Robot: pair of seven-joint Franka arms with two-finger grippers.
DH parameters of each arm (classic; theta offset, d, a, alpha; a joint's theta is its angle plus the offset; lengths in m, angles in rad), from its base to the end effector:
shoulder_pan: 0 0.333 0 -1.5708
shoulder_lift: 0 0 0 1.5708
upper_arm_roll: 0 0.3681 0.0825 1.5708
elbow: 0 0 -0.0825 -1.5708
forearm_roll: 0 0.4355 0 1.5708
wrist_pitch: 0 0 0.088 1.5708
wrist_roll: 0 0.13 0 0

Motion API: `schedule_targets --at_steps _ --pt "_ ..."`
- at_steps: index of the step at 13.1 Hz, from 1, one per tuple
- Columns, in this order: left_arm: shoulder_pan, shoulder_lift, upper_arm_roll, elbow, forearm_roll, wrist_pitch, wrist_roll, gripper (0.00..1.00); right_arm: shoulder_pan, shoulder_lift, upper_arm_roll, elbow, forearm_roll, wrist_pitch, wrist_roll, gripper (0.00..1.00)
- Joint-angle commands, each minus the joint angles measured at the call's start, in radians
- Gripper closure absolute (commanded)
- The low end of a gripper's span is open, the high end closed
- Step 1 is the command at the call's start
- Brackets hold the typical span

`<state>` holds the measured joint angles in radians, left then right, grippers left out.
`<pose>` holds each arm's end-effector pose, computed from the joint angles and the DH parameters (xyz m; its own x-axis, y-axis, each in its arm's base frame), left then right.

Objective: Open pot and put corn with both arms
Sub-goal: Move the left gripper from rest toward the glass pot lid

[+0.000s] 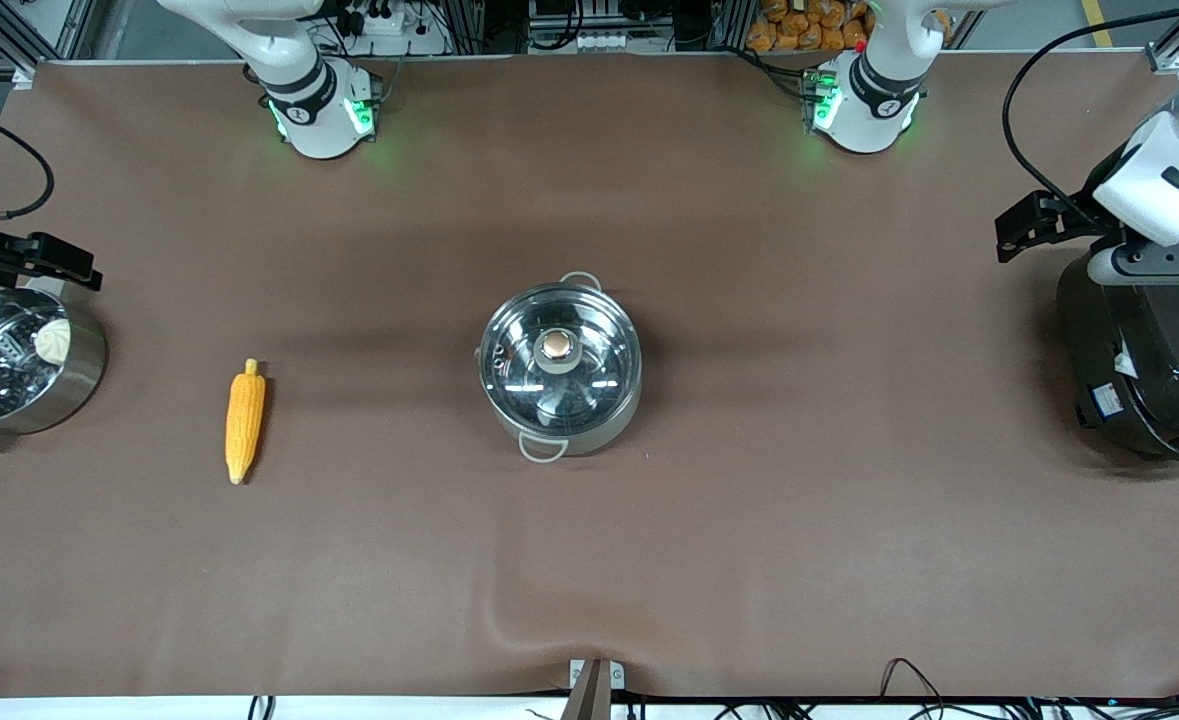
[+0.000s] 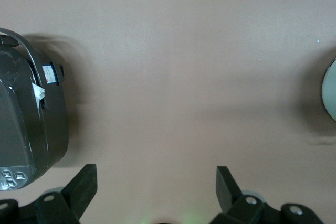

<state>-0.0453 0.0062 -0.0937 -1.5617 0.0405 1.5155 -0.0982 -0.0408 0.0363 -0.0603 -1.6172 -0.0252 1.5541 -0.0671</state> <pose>0.5961 -0.0777 0.6500 0.9981 -0.0385 -0.0481 -0.0407 -0.9982 -0.0449 0.6079 -0.0644 0.6061 0.9943 -0.0341 -0.1008 -0.0322 -0.9993 0.0206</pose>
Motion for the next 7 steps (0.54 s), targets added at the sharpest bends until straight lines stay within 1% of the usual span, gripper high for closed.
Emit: schedule_targets --at_steps 1,4,6,7 --pt "0.019 -0.008 -0.012 0.008 -0.024 -0.018 0.006 0.00 -0.011 0.002 0.008 0.002 0.005 -0.003 -0.013 0.00" --pt "-0.001 -0.006 -0.011 0.031 0.002 -0.017 0.000 0.00 -0.027 0.002 0.008 0.002 0.005 -0.005 -0.020 0.00" --pt "-0.002 0.018 -0.011 0.075 0.007 -0.017 -0.002 0.00 -0.042 0.002 0.008 0.003 0.005 -0.003 -0.058 0.00" --pt "-0.004 0.030 -0.012 0.075 0.001 -0.017 -0.008 0.00 -0.048 0.002 0.008 0.002 0.005 -0.003 -0.065 0.00"
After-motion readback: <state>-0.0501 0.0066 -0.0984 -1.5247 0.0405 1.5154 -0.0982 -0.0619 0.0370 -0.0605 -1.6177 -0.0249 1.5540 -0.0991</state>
